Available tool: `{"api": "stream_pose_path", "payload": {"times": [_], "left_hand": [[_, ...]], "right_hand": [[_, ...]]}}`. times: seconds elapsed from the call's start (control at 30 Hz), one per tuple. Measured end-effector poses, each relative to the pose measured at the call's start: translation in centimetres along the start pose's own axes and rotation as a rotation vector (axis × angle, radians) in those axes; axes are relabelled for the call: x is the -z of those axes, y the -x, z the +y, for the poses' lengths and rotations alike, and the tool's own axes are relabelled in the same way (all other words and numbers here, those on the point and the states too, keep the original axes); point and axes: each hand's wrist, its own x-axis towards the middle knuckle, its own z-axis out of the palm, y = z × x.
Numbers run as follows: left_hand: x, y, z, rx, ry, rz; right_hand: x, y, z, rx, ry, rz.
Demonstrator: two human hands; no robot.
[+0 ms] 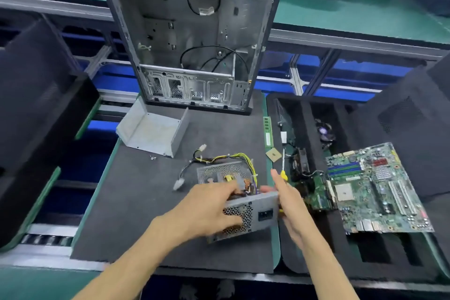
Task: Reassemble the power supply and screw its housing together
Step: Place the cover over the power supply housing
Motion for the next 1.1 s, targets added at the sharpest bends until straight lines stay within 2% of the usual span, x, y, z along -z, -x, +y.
{"api": "stream_pose_path", "payload": {"times": [0.17, 0.4, 0.57, 0.7, 0.87, 0.97, 1.1], "left_hand": [[-1.4, 1.0, -1.3, -0.068, -0.172, 0.014], [-4.9, 3.4, -2.4, -0.133, -0.276, 0.067], [-5.8, 3.4, -1.7, -0.037, -0.247, 0.087], [-5.0, 2.8, -1.5, 0.096, -0.163, -0.031], [-4.0, 2.4, -1.4, 0.247, -0.029, -0.108], [-2.9, 1.5, -1.2, 0.272, 0.018, -0.018], [-1.2, -1.2, -1.1, 0.256, 0.049, 0.200]], "right_hand": [[-0.4, 0.1, 3.4, 0.126, -0.035, -0.037], [-1.0, -0.5, 6.8, 0.216, 0.102, -0.110], [-1.2, -2.7, 5.2, 0.120, 0.012, -0.150], [-0.8, -5.4, 4.4, 0.015, -0.006, -0.152], [1.3, -7.2, 3.2, 0.002, 0.141, -0.202], [2.4, -7.6, 2.4, 0.117, 0.154, -0.169], [2.3, -9.1, 0.3, 0.353, 0.366, -0.098]]}}
